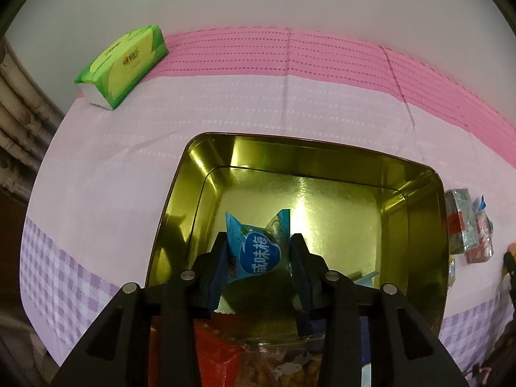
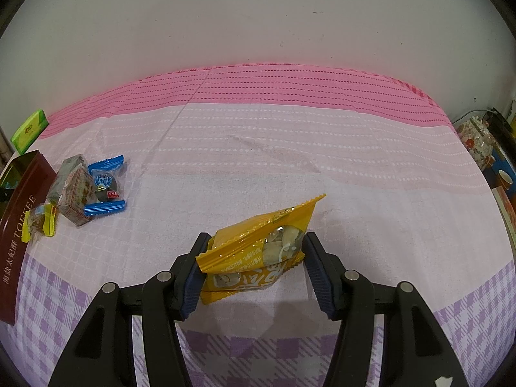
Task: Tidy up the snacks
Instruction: 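Carry the blue candy into the tin with the left gripper and release, then carry the yellow bag into the tin with the right gripper and release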
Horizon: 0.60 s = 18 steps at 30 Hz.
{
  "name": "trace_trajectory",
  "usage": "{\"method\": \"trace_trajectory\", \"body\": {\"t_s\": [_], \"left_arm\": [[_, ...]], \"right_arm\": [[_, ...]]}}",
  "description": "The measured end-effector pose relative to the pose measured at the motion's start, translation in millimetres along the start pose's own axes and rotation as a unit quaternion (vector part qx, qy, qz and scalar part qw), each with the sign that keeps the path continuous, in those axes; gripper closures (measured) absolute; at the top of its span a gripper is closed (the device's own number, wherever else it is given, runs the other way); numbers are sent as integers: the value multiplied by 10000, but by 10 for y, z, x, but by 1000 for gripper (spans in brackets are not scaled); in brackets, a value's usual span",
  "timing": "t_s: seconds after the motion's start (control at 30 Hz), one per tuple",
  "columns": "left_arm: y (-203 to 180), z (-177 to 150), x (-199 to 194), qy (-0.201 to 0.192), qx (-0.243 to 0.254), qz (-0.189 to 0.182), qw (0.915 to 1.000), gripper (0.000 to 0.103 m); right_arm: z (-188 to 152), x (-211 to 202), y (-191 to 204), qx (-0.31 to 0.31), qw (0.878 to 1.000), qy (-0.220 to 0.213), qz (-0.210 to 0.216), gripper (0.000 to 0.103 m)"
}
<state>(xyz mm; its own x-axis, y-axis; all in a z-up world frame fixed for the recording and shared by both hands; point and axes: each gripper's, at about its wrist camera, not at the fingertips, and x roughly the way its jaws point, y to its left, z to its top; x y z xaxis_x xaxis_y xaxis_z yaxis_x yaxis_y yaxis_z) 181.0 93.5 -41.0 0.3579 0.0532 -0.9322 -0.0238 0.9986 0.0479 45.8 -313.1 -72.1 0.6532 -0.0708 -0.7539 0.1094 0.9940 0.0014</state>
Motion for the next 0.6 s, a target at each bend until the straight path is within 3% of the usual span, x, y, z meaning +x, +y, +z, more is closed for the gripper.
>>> {"method": "trace_trajectory", "body": {"t_s": [0.27,0.5,0.6], "left_arm": [[-14,-5,-47,1,49,-88,9999,52],[-4,-38,-260,-212,39,-219,9995,49],[13,-95,-412,-442,57,-112,9989,48]], "right_arm": [[3,-3,-12,-7,10000,-5,-7,48],[-1,-2,-8,-10,10000,-8,-10,48],[-2,0,-2,-12,10000,-8,-12,48]]}}
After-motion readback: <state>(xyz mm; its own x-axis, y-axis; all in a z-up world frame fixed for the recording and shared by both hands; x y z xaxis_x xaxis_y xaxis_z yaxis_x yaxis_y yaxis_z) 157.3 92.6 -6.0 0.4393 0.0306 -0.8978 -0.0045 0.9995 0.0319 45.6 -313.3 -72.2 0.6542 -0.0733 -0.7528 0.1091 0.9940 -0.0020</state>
